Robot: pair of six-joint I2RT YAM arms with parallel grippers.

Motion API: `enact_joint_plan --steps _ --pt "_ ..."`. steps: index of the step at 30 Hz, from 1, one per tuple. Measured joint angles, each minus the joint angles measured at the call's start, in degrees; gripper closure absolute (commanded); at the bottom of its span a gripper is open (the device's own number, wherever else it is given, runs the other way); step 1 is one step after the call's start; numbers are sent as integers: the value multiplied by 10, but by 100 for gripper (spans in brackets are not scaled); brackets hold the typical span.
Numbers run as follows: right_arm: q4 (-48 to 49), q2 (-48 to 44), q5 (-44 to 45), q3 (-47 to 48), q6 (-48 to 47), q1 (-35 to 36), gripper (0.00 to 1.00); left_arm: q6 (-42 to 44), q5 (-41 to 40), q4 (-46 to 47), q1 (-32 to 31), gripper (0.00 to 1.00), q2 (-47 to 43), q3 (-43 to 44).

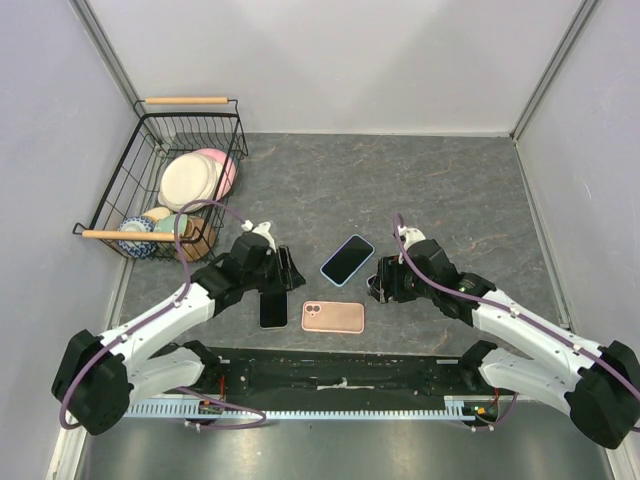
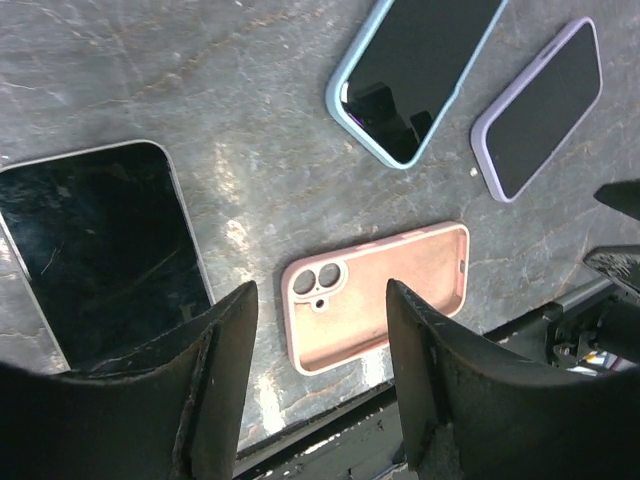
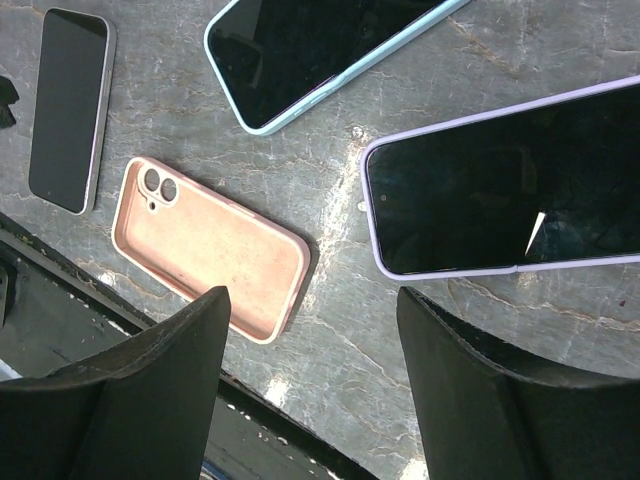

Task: Put the phone into the phone case

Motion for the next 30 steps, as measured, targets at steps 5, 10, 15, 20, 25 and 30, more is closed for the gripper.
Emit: enact_joint_plan --steps 5,10,15,20,25,30 --pt "2 4 -9 0 2 0 24 7 32 0 55 39 -3 -17" --pt "18 53 -43 1 5 0 24 8 40 -8 108 34 -34 -56" --pt "24 103 -72 19 5 5 24 8 50 -18 167 29 -76 -96" --pt "54 148 -88 52 17 40 23 7 53 -35 207 26 -111 -119" --pt "98 210 -103 99 36 84 23 3 55 -36 222 26 -120 -122" --pt "152 285 -123 146 55 113 23 3 65 -31 227 29 -98 -126"
